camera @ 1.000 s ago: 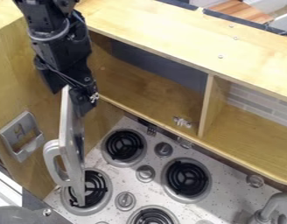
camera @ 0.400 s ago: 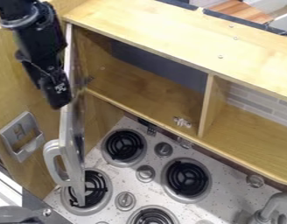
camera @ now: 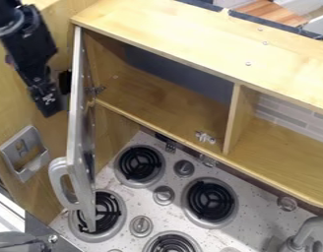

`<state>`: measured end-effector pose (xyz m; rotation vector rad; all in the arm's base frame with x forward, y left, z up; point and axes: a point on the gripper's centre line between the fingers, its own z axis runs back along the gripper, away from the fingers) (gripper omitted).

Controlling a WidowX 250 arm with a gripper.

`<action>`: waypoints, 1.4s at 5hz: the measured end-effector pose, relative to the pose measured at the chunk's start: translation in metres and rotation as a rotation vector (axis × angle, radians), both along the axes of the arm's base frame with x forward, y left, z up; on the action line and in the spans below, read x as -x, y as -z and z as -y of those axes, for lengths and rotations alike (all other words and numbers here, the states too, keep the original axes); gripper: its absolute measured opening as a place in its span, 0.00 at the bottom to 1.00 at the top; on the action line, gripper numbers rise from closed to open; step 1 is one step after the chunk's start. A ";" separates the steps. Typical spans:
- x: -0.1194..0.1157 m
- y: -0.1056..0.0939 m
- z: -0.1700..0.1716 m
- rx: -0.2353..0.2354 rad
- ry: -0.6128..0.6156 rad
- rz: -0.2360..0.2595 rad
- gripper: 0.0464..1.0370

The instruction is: Close microwave

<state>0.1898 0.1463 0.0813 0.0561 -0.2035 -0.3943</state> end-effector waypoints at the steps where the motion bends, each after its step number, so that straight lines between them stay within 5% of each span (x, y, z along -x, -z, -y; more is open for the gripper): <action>1: 0.001 0.008 -0.016 -0.028 0.012 0.074 0.96; 3: 0.001 0.027 -0.032 -0.041 0.076 0.131 0.96; 7: -0.021 0.046 -0.003 -0.071 0.225 0.061 0.96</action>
